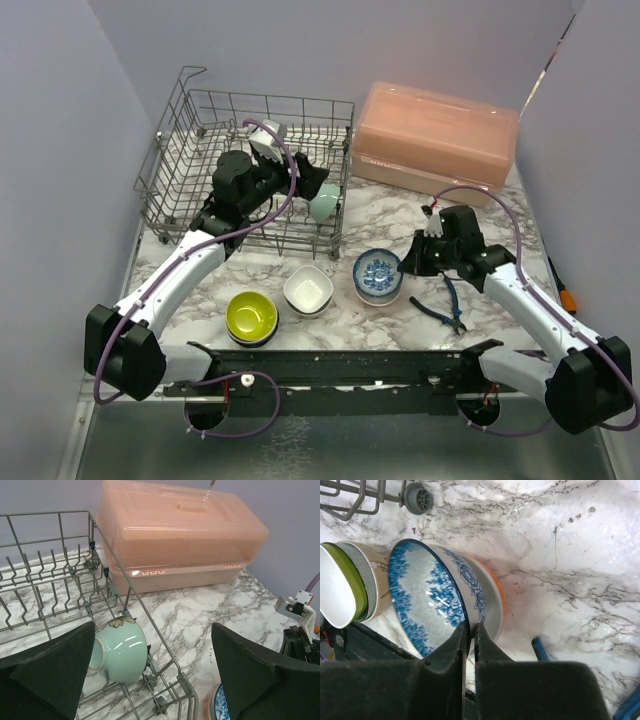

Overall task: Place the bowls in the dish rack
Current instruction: Pick up the bowl from the center of the board.

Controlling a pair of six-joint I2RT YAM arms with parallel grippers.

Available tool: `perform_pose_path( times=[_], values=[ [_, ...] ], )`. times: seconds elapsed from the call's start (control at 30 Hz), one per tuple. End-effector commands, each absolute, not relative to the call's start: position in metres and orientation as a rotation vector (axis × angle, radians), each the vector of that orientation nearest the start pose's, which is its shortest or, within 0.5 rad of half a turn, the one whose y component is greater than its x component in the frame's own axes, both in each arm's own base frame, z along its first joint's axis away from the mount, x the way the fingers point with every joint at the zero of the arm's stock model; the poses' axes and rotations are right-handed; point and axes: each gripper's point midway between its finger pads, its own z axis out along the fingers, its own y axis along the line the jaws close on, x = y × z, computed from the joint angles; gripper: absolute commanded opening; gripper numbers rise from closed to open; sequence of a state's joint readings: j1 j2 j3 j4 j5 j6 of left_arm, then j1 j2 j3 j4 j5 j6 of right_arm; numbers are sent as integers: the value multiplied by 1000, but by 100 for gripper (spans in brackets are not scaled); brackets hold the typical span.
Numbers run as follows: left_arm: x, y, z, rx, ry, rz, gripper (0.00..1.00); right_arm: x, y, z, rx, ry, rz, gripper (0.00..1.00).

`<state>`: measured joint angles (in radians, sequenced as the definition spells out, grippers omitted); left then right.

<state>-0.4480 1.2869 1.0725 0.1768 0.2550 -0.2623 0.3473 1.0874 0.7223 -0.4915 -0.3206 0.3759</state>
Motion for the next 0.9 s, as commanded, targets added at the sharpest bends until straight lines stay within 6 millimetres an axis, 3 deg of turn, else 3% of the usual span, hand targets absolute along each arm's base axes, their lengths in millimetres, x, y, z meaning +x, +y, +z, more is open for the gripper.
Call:
perform_pose_path(
  times=[0.0,0.17,0.27,0.87],
  values=[
    [368,-245,330,377,1608,-786,99,244,163,129,-170,2420,707,0],
    [368,-249,327,391,1619,-807,99,246,169,118,-170,2433,744,0],
    [367,-252,325,399,1625,-821,99,249,171,123,-165,2416,754,0],
    [360,-281,312,472,1688,-1018,99,271,164,206,-115,2105,728,0]
  ],
)
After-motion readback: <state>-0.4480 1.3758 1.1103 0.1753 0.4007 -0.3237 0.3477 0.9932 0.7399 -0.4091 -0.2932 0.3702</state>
